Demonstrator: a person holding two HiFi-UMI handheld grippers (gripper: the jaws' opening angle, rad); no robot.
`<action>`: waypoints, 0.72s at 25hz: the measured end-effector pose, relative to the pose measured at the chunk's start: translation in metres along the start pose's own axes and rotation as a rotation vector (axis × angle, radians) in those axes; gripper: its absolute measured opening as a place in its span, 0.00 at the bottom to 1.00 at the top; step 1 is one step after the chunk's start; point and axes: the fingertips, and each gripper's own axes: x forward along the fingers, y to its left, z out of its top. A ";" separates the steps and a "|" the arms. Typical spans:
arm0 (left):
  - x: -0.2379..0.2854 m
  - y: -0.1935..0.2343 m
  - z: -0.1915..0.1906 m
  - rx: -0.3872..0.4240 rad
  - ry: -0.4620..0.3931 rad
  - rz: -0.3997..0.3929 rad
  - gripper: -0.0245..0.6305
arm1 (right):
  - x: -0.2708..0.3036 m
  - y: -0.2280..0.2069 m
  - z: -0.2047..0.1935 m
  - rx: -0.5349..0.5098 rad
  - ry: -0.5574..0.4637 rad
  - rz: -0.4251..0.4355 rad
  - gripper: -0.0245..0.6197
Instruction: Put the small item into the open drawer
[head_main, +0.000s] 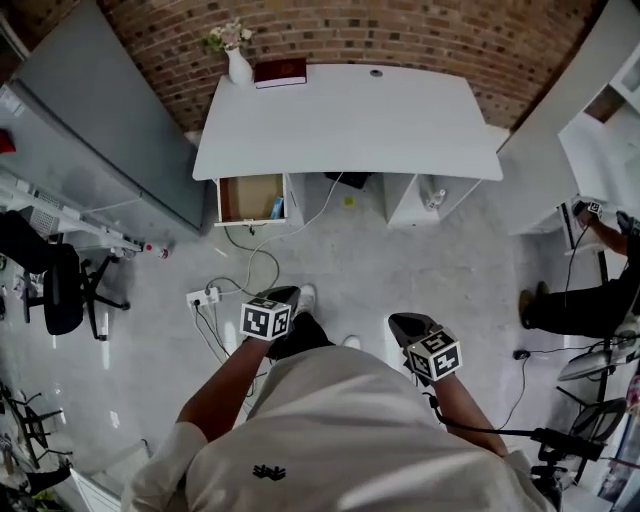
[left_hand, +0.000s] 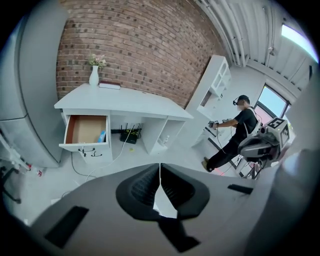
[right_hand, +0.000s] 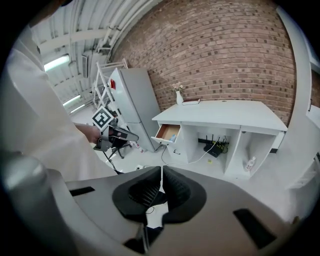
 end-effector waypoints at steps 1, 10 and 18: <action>-0.007 -0.010 -0.003 -0.008 -0.008 -0.005 0.08 | -0.003 0.004 -0.003 -0.007 0.002 0.010 0.10; -0.053 -0.085 -0.015 0.019 -0.061 -0.052 0.08 | -0.039 0.034 -0.012 -0.067 -0.022 0.043 0.10; -0.059 -0.107 -0.019 0.009 -0.091 -0.066 0.08 | -0.052 0.041 -0.018 -0.078 -0.040 0.057 0.10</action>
